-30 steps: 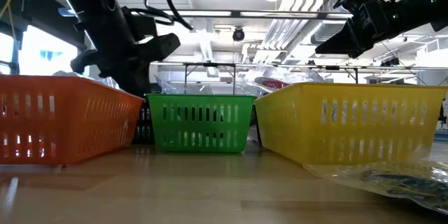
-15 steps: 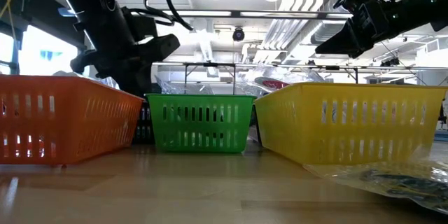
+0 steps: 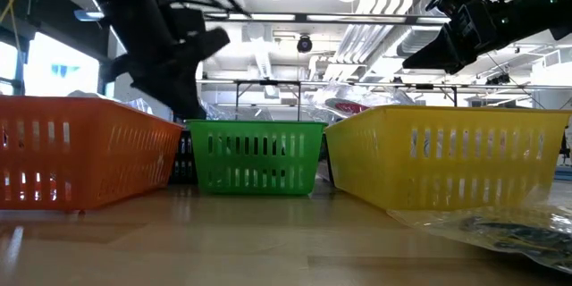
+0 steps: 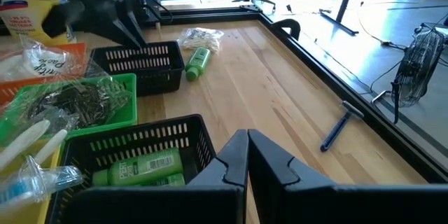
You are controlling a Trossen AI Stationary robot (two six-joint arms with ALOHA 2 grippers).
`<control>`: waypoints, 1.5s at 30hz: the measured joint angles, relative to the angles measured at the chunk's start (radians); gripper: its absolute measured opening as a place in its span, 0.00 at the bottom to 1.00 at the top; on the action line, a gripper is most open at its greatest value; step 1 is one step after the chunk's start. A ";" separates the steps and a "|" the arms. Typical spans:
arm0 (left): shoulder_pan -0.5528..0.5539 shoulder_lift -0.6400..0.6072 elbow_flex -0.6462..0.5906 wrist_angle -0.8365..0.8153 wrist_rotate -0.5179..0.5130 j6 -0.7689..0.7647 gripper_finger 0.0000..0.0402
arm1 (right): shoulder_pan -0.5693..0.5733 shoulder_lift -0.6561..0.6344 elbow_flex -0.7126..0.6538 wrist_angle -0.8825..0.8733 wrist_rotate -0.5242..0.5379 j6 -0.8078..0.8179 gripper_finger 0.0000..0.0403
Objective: Pick & Place Travel size toiletries
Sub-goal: Put the green shampoo into the right black bin
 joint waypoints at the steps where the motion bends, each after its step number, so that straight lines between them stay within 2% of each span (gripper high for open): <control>1: 0.000 -0.013 0.000 0.001 -0.001 0.020 0.13 | 0.000 0.000 0.000 0.000 0.002 0.000 0.00; 8: 0.000 -0.098 0.000 0.024 -0.002 0.196 0.01 | 0.000 0.000 0.000 0.003 0.005 0.000 0.00; 12: 0.008 -0.110 0.000 0.110 0.001 0.352 0.02 | 0.000 0.000 0.000 0.007 0.006 0.000 0.00; 18: 0.088 -0.103 0.000 0.284 0.087 0.574 0.02 | 0.000 0.000 0.000 0.012 0.008 0.000 0.00; 22: 0.150 -0.102 0.000 0.341 0.089 0.693 0.02 | 0.000 0.000 0.000 0.014 0.008 0.005 0.00; 25: 0.197 -0.102 0.000 0.340 0.135 0.773 0.02 | 0.000 0.000 0.000 0.003 0.007 0.007 0.00; 28: 0.235 -0.102 0.000 0.339 0.189 0.797 0.02 | 0.000 0.000 0.000 -0.013 0.008 0.008 0.00; 41: 0.254 -0.102 0.000 0.334 0.221 0.789 0.02 | 0.000 0.015 0.000 -0.041 0.007 0.086 0.00; 45: 0.255 -0.102 0.000 0.334 0.210 0.930 0.02 | 0.001 0.046 0.000 -0.039 0.006 0.140 0.00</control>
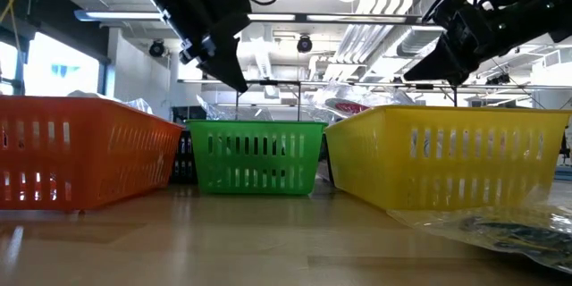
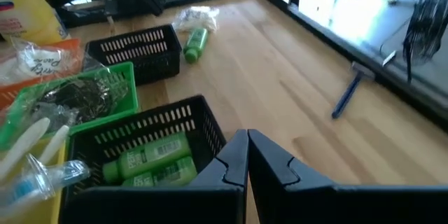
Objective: Pick & Place Travel size toiletries
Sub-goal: Put the green shampoo into the right black bin
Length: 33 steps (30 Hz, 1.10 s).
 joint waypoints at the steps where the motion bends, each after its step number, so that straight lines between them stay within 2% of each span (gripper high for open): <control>1: 0.000 0.000 0.000 0.003 -0.001 0.038 0.02 | 0.002 0.011 0.000 -0.001 0.000 0.015 0.00; 7: -0.001 0.000 0.000 0.103 0.025 0.184 0.02 | 0.033 0.078 0.000 0.027 0.000 0.099 0.00; 12: 0.000 0.000 0.000 0.112 0.155 0.335 0.02 | 0.065 0.125 0.000 0.121 0.001 0.134 0.00; 15: -0.001 0.000 0.000 0.116 0.162 0.395 0.02 | 0.082 0.144 0.000 0.193 0.002 0.135 0.00; 25: 0.011 0.000 -0.014 0.126 0.157 0.448 0.02 | 0.100 0.155 0.000 0.323 0.006 0.155 0.00; 28: 0.028 -0.008 -0.072 0.165 0.155 0.433 0.02 | 0.100 0.155 0.000 0.325 0.006 0.157 0.00; 33: 0.062 -0.037 -0.205 0.343 0.173 0.411 0.02 | 0.100 0.155 0.000 0.327 0.006 0.157 0.00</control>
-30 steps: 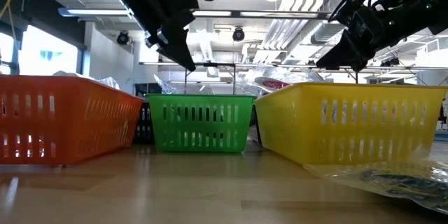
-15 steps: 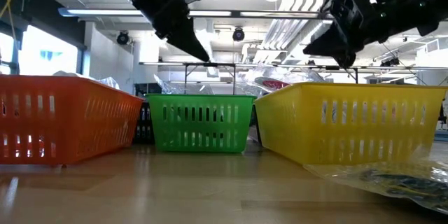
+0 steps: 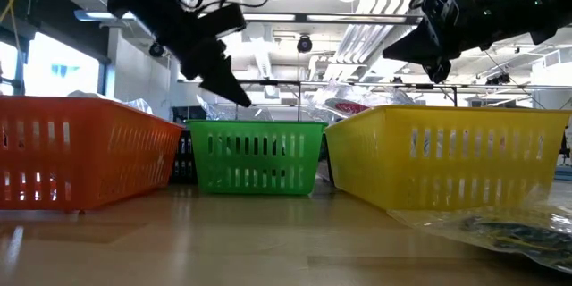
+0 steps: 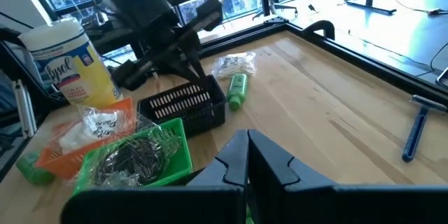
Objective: Pick & Place Travel size toiletries
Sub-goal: Put the green shampoo into the right black bin
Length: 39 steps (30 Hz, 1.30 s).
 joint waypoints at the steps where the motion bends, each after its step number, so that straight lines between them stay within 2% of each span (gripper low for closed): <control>1: 0.006 -0.017 -0.027 0.023 0.014 0.000 0.02 | 0.000 0.000 0.000 0.000 -0.001 0.000 0.00; 6: 0.031 -0.127 -0.146 0.125 0.075 0.024 0.02 | 0.000 0.000 0.000 0.012 0.000 0.000 0.00; 11: 0.029 -0.260 -0.254 0.188 0.093 0.068 0.02 | 0.000 0.000 0.000 0.032 0.019 -0.006 0.00; 20: 0.029 -0.508 -0.421 0.219 0.097 0.114 0.02 | 0.000 0.015 0.000 0.094 0.109 -0.008 0.00; 27: 0.029 -0.718 -0.548 0.225 0.097 0.132 0.02 | 0.000 0.062 0.000 0.194 0.113 -0.008 0.00; 34: 0.029 -0.915 -0.610 0.182 0.100 0.130 0.02 | 0.000 0.111 0.000 0.271 0.113 -0.007 0.00; 39: 0.029 -0.989 -0.611 0.133 0.104 0.119 0.02 | 0.000 0.126 0.000 0.303 0.112 -0.011 0.00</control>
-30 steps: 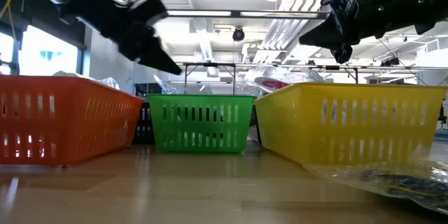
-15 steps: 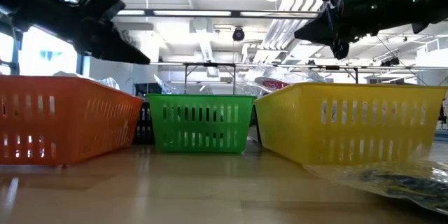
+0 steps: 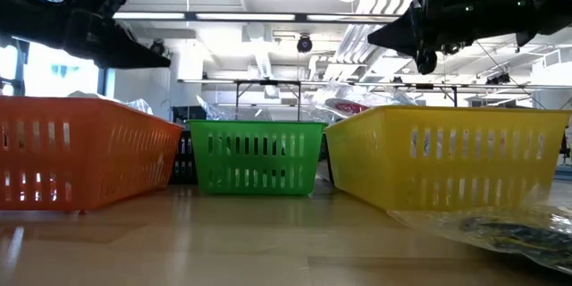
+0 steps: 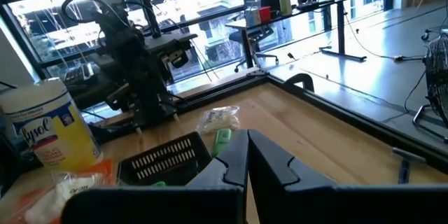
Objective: Pick & Place Travel size toiletries
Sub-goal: Put the green shampoo into the right black bin
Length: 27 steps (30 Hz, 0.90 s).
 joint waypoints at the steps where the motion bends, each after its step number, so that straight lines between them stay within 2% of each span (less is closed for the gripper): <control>1: 0.000 -0.005 0.000 0.000 0.000 0.000 0.02 | 0.000 0.000 0.000 0.005 0.000 -0.010 0.00; 9: 0.000 -0.012 0.000 -0.007 0.000 0.000 0.02 | 0.000 0.000 0.000 0.037 0.000 -0.066 0.00; 21: 0.000 -0.012 0.000 -0.014 0.001 -0.001 0.02 | 0.000 0.000 0.000 0.036 -0.020 -0.027 0.00; 27: 0.000 -0.012 0.000 -0.014 0.001 0.003 0.02 | 0.000 0.000 0.000 0.035 -0.086 -0.019 0.00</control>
